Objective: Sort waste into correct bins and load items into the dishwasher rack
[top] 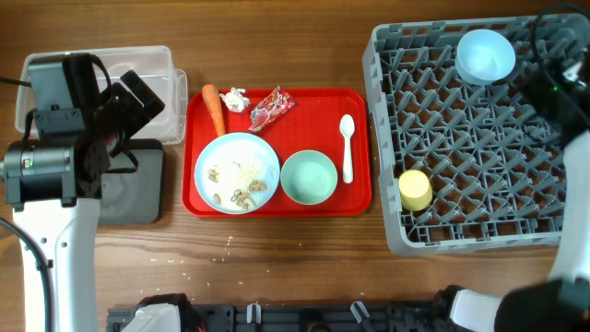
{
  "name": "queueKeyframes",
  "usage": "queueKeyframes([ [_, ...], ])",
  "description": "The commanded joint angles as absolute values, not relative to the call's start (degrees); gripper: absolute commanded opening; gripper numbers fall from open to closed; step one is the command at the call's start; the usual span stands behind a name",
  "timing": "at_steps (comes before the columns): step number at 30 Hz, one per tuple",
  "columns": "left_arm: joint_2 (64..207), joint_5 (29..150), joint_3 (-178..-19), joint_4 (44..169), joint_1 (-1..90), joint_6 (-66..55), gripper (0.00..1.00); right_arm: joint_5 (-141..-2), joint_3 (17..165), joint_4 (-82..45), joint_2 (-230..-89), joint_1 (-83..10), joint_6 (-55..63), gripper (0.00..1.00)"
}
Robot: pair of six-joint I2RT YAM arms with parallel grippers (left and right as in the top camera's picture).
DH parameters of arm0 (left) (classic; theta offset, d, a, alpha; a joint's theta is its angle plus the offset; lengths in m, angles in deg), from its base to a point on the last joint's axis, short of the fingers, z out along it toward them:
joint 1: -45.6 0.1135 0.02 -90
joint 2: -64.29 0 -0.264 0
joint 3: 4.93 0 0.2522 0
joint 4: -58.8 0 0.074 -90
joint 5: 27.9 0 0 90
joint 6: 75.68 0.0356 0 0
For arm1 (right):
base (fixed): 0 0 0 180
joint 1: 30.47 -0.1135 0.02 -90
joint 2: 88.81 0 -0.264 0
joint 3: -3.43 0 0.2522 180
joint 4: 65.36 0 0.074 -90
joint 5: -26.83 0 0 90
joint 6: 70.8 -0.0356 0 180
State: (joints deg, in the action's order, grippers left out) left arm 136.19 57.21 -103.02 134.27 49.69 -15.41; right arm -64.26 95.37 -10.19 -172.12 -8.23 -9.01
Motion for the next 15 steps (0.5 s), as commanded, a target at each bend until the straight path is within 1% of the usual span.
queueKeyframes([
  [1,136.3,56.4,-103.6,134.2,49.9,-16.2,1.00,-56.9,95.9,-8.3,-170.5,-8.0,-3.2,0.04],
  [2,136.3,56.4,-103.6,134.2,49.9,-16.2,1.00,-61.0,95.8,-7.8,-171.1,-8.0,-0.7,0.04],
  [3,136.3,56.4,-103.6,134.2,49.9,-16.2,1.00,-63.0,95.8,-7.3,-172.0,-8.0,-2.0,0.18],
  [4,136.3,56.4,-103.6,134.2,49.9,-16.2,1.00,-64.7,95.8,-6.8,-173.4,-8.0,-6.6,0.39],
  [5,136.3,56.4,-103.5,134.2,49.9,-16.2,1.00,-66.2,95.8,-7.0,-174.6,-8.0,-10.6,0.45],
  [6,136.3,56.4,-103.6,134.2,49.9,-16.2,1.00,-68.5,95.8,-8.5,-176.6,-8.0,-14.1,0.45],
  [7,136.3,56.4,-103.5,134.2,49.9,-16.2,1.00,-70.6,95.8,-10.8,-178.5,-8.0,-15.6,0.50],
  [9,136.3,56.4,-103.6,134.2,49.9,-16.2,1.00,-73.1,95.9,-16.0,-182.7,-7.9,-17.9,0.53],
  [12,136.3,56.4,-103.6,134.2,49.9,-16.2,1.00,-76.3,96.1,-21.0,-188.5,-7.3,-20.4,0.53],
  [13,136.3,56.4,-103.6,134.2,49.9,-16.2,1.00,-77.7,96.1,-22.1,-190.1,-7.1,-20.4,0.53],
  [15,136.3,56.4,-103.6,134.2,49.9,-16.2,1.00,-79.7,96.1,-22.9,-192.7,-7.1,-20.4,0.43],
])
